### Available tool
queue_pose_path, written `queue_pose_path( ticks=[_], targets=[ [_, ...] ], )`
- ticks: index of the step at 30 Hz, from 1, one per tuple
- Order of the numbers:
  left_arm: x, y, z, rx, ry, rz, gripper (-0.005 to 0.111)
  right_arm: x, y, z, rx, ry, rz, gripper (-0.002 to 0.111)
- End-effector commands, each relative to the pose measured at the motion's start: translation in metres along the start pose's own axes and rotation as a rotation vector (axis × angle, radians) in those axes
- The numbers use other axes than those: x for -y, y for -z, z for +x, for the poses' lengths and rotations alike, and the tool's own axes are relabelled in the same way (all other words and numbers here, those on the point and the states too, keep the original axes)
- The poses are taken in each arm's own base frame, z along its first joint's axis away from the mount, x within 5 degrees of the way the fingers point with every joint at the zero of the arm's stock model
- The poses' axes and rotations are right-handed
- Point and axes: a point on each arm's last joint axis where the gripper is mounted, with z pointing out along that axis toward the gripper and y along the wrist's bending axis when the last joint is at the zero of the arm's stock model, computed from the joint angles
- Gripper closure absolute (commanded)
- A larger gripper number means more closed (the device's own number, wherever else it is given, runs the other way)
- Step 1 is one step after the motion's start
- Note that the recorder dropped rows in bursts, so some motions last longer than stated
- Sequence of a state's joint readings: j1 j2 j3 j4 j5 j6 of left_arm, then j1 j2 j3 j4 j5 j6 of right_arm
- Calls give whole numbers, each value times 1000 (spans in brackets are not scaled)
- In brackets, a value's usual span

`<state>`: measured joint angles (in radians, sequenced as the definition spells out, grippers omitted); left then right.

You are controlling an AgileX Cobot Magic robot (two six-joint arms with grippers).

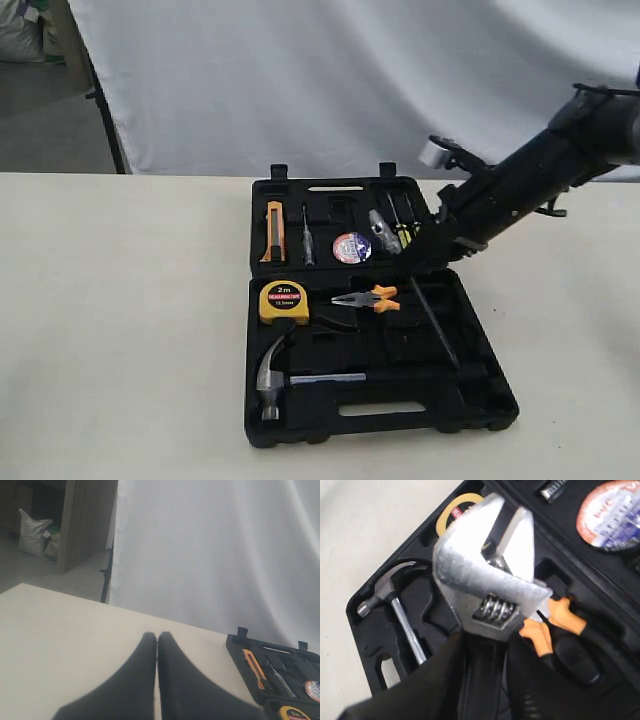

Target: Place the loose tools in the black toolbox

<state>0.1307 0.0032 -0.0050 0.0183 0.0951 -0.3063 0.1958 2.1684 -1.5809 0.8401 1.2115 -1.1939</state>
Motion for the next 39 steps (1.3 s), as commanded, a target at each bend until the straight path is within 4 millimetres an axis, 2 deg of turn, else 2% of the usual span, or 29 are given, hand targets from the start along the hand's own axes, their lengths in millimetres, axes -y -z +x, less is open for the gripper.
queue_pose_path(
  ticks=[1, 5, 9, 17, 19, 21, 25, 29, 36, 39],
  targets=[
    [-1, 0, -2, 20, 0, -21, 106, 18, 11, 30, 46, -84, -24, 109],
    [-1, 0, -2, 20, 0, -21, 106, 25, 15, 42, 99, -153, -39, 109],
    [-1, 0, -2, 20, 0, -21, 106, 19, 8, 35, 137, -135, -68, 109],
    [-1, 0, -2, 20, 0, -21, 106, -10, -2, -24, 354, -81, -154, 109],
    [-1, 0, -2, 20, 0, -21, 106, -20, -6, -39, 379, -62, -177, 109],
    [-1, 0, -2, 20, 0, -21, 106, -27, -12, -44, 342, -25, -178, 109],
    [-1, 0, -2, 20, 0, -21, 106, -22, -36, -30, 175, -81, -171, 109],
    [-1, 0, -2, 20, 0, -21, 106, -8, -54, -17, 137, -206, -198, 109],
    [-1, 0, -2, 20, 0, -21, 106, 3, -53, -7, 63, -289, -136, 108],
    [-1, 0, -2, 20, 0, -21, 106, 9, -54, -2, 26, -327, -55, 108]
  ],
)
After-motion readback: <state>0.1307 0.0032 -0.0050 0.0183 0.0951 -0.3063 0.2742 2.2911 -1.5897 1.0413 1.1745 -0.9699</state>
